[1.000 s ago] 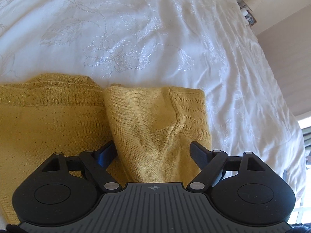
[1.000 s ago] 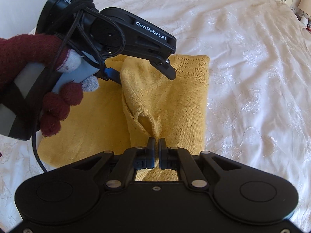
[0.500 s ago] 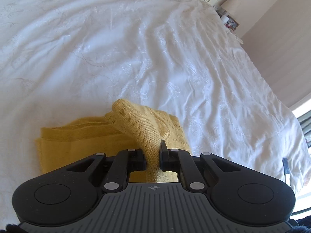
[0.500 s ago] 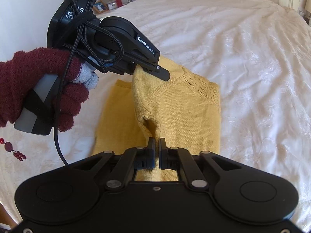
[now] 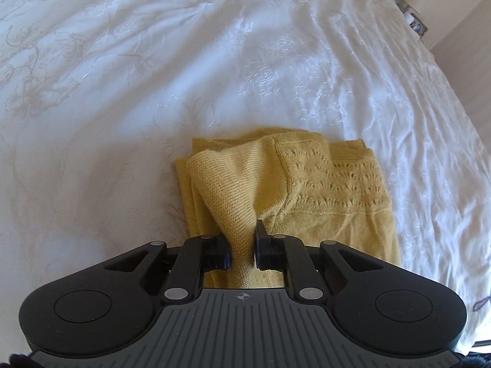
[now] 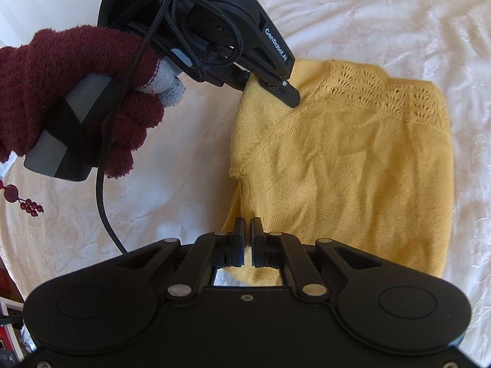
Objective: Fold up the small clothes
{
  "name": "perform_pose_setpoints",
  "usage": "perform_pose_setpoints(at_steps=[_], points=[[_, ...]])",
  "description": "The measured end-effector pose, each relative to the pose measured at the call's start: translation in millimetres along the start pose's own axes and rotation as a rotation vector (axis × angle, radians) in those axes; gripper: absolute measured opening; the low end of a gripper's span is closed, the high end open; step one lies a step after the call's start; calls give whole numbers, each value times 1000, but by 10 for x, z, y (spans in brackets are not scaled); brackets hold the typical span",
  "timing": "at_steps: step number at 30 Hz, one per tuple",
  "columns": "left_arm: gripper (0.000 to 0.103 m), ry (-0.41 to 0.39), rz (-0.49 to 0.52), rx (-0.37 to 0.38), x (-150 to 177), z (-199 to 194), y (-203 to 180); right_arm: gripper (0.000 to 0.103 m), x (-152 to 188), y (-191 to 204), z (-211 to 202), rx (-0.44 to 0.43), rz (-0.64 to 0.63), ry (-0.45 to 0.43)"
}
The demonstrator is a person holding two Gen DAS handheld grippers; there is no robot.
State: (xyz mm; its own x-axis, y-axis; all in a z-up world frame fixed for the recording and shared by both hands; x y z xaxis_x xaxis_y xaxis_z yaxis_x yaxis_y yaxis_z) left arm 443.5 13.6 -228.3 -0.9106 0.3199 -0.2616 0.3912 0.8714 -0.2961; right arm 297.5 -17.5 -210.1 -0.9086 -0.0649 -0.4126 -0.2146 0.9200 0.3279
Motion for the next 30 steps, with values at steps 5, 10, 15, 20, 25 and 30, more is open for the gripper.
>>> perform_pose_setpoints(at_steps=[5, 10, 15, 20, 25, 30], points=[[37, -53, -24, -50, -43, -15, 178, 22, 22, -51, -65, -83, 30, -2], [50, -111, -16, -126, -65, -136, 302, 60, 25, -120, -329, -91, 52, -79], [50, -183, -2, -157, 65, -350, 199, 68, -239, -582, -402, -25, 106, -140], [50, -189, -62, -119, 304, -424, 108, 68, -544, -968, -211, 10, 91, -116], [53, -132, -122, -64, 625, -398, 67, 68, -738, -1335, -2, 92, 102, -90], [57, -80, -153, -46, 921, -339, 29, 68, -834, -1540, -54, 156, 109, -105]])
Point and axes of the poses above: each gripper's, at about its wrist camera, not at the fingertips, and z roughly the way its jaws point, y to its left, x to its underside, the point moved 6 cm from there along z, roughly the way its jaws point, and after that the axes turned 5 degrees about y, right-handed, at the moved point
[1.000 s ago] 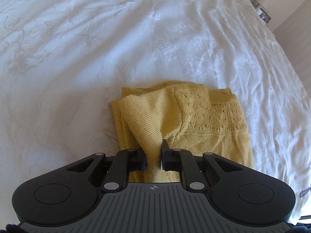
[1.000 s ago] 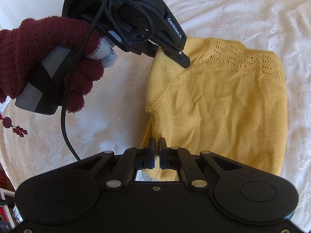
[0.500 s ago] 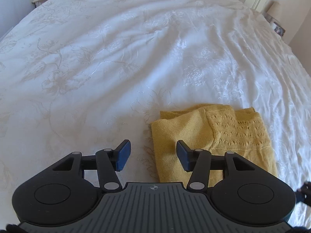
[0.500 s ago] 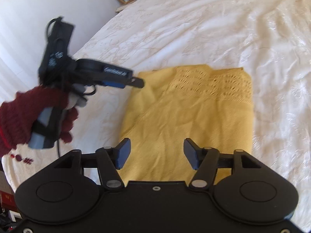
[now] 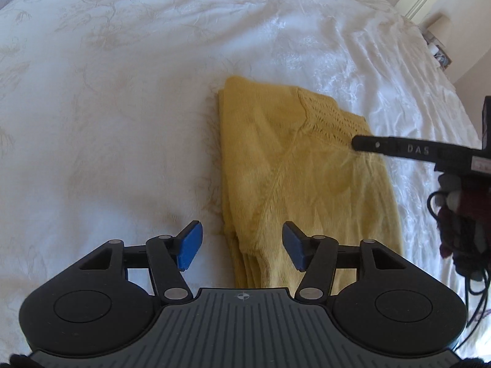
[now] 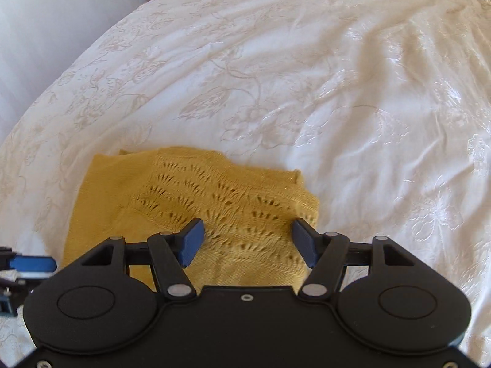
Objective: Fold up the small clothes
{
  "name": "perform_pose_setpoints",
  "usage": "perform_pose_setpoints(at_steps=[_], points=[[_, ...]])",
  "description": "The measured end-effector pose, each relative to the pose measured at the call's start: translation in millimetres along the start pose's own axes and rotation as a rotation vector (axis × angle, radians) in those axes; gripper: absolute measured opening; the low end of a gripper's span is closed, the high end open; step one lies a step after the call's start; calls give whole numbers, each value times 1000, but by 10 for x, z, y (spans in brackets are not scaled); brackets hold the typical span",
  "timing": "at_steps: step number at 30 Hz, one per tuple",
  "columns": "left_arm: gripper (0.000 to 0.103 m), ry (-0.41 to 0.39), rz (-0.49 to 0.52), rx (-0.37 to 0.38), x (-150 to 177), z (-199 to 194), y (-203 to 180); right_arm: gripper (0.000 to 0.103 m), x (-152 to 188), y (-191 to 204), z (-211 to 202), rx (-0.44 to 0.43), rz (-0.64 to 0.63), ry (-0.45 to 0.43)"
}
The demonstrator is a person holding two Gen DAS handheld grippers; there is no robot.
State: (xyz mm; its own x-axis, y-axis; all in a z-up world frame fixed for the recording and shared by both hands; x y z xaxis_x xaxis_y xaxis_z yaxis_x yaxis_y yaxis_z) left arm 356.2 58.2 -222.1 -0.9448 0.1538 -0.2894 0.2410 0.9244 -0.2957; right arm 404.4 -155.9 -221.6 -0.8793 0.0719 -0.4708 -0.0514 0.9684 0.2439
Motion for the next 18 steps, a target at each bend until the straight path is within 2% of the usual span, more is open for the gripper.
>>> perform_pose_setpoints(at_steps=[4, 8, 11, 14, 18], points=[[61, 30, -33, 19, 171, 49, 1, 68, 16, -172, -76, -26, 59, -9], [64, 50, -33, 52, 230, 151, -51, 76, 138, -319, -83, -118, 115, 27], [68, 70, -26, 106, 209, 287, -128, 76, 223, -369, -2, -159, 120, 58], [71, 77, -60, 167, 147, 432, -185, 76, 273, -409, 53, -237, 181, 68], [82, 60, -95, 237, 46, 571, -237, 79, 225, -390, 178, -339, 245, 74]])
Point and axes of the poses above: each gripper's, at about its wrist camera, not at the fingertips, and z roughly the way its jaws point, y to its left, x to its underside, the point moved 6 cm from there along z, roughly the way its jaws point, and after that the axes turned 5 degrees about y, right-handed, at the moved point
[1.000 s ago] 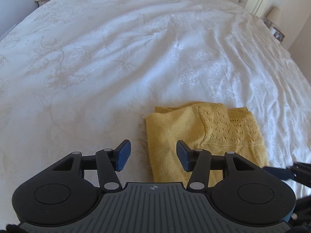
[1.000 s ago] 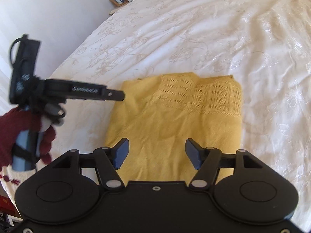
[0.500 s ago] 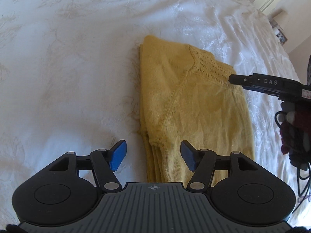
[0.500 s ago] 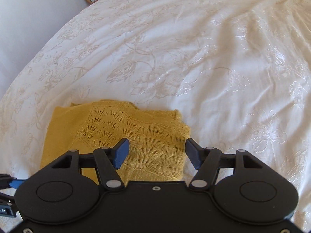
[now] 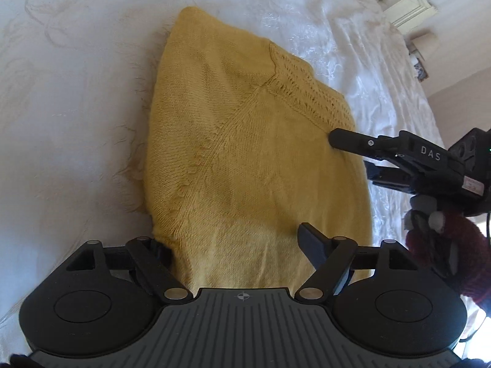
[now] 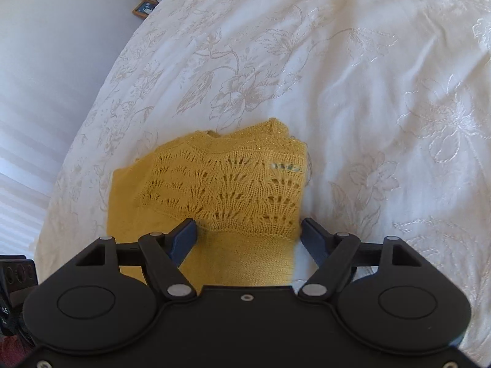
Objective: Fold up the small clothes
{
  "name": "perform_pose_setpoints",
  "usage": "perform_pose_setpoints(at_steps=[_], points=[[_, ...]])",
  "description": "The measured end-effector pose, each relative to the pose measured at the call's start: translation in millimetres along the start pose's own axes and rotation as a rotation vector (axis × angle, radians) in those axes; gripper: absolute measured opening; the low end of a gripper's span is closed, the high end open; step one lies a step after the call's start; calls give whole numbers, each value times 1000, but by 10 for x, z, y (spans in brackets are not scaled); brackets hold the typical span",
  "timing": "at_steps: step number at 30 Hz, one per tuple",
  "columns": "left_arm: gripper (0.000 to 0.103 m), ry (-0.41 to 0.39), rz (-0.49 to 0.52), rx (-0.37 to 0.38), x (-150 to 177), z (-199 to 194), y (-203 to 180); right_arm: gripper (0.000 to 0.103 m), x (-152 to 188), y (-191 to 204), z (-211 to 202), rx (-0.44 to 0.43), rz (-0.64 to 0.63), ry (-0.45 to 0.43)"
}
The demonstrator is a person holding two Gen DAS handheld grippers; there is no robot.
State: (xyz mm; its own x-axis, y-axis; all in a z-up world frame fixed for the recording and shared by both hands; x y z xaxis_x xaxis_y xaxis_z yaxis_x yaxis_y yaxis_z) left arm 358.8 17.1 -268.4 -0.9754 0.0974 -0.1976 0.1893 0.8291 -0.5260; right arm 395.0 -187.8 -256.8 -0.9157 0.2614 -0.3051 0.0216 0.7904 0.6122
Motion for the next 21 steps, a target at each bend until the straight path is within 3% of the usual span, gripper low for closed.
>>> perform_pose_setpoints(at_steps=[3, 6, 8, 9, 10, 12, 15, 21], points=[[90, -9, 13, 50, -65, 49, -44, 85, -66, 38, 115, -47, 8, 13], [92, -7, 44, 83, -117, 89, -93, 93, -124, 90, 176, -92, 6, 17], [90, 1, 50, 109, -131, 87, -106, 92, -142, 107, 186, -106, 6, 23], [80, 0, 42, 118, -131, 76, -94, 82, -133, 97, 167, -103, 9, 24], [51, 6, 26, 123, -126, 63, -72, 60, -129, 82, 149, -88, 12, 26], [28, 33, -34, 150, -108, 42, -5, 48, -115, 52, 86, -70, 27, 29], [26, 23, -80, 189, -85, -49, -31, 42, -86, 133, -67, -73, 22, 10], [23, -4, -45, 262, 65, -298, -481, 39, 91, 419, -518, -95, 24, -46]])
Point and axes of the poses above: each gripper's, at about its wrist camera, not at the fingertips, and z roughly the way its jaws point, y to its left, x to its underside, the point moved 6 cm from there along z, roughly the way its jaws point, and after that the axes turned 5 degrees about y, right-handed, at the moved point
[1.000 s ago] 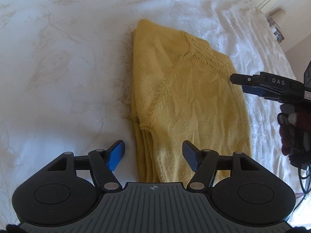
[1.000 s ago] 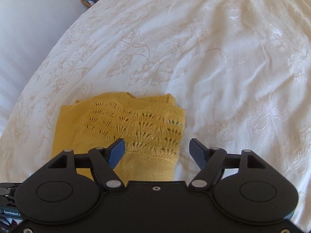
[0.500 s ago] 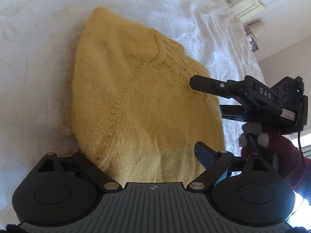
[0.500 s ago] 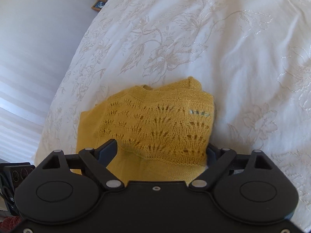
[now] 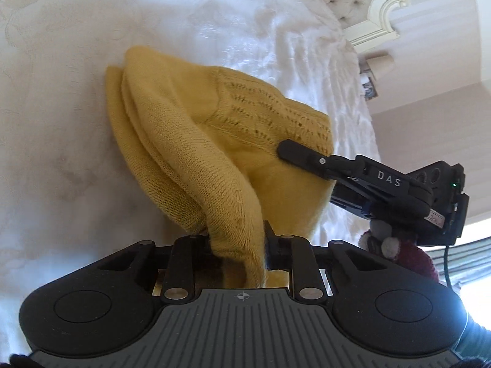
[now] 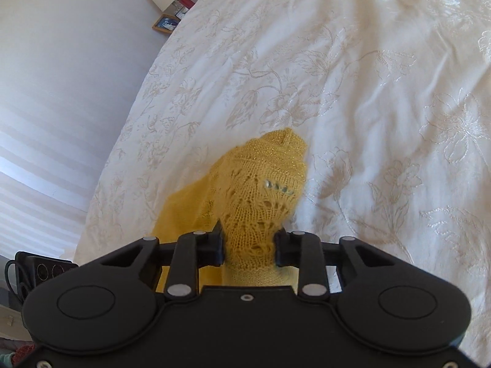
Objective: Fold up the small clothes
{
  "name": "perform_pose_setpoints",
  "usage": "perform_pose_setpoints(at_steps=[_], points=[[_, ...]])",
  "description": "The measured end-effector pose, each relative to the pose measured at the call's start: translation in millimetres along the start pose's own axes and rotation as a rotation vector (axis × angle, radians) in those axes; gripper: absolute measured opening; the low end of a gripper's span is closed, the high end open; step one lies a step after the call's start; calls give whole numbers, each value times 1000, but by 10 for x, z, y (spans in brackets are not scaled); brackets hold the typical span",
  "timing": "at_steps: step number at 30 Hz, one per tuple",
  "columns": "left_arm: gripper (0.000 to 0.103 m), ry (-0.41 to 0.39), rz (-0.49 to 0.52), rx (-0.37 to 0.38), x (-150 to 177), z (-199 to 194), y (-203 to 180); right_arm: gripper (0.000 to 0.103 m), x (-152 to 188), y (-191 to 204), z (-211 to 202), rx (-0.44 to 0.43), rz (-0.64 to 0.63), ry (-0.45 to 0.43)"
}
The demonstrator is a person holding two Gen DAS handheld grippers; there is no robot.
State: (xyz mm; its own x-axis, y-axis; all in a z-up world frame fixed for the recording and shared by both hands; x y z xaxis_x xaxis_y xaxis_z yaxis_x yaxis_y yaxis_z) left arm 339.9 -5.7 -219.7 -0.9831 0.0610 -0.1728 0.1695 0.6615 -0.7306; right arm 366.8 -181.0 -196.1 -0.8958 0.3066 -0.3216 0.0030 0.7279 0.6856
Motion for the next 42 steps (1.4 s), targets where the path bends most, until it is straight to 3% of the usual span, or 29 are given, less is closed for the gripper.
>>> perform_pose_setpoints(at_steps=[9, 14, 16, 19, 21, 23, 26, 29, 31, 35, 36, 37, 39, 42], points=[[23, 54, 60, 55, 828, 56, -625, 38, 670, 68, -881, -3, 58, -9], [23, 72, 35, 18, 1267, 125, -682, 38, 1051, -71, -1187, -1, 41, 25], [24, 67, 18, -87, 1429, 184, -568, 38, 1115, -247, -1234, 75, 16, 26], [24, 79, -14, -337, 1669, 262, -261, 38, 1174, -688, -1202, 321, -26, 28], [29, 94, -39, -438, 1800, 276, -102, 38, 1203, -968, -1219, 454, -27, 32], [29, 67, -33, -465, 1845, 210, -127, 41, 1214, -1041, -1337, 471, -19, 1], [33, -4, 50, -525, 1857, 76, -281, 46, 1284, -920, -1531, 418, -76, -48], [48, -92, 127, -537, 1826, -14, -507, 63, 1419, -725, -1595, 386, -150, -51], [65, -143, 179, -529, 1808, -52, -689, 74, 1504, -607, -1609, 367, -177, -57], [79, -207, 247, -552, 1825, -75, -962, 97, 1682, -430, -1651, 350, -218, -70], [87, -209, 259, -562, 1852, -23, -1036, 101, 1736, -396, -1676, 344, -223, -73], [96, -215, 265, -573, 1851, 1, -1082, 103, 1769, -379, -1691, 345, -225, -76], [103, -224, 278, -597, 1859, 28, -1143, 102, 1841, -352, -1729, 354, -225, -79], [103, -203, 290, -651, 1888, 116, -1195, 102, 1948, -348, -1780, 367, -220, -65]])
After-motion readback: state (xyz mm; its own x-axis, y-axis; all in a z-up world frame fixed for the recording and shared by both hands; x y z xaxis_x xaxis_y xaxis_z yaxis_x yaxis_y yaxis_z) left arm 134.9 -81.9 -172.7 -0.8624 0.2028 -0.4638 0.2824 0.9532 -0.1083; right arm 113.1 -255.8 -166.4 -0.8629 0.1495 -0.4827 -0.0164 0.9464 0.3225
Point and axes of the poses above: each gripper's, at about its wrist camera, not at the fingertips, and z roughly the way its jaws point, y to its left, x to its underside, the point moved 6 cm from there along z, roughly the way its jaws point, and after that the axes turned 5 degrees about y, right-handed, at the moved point
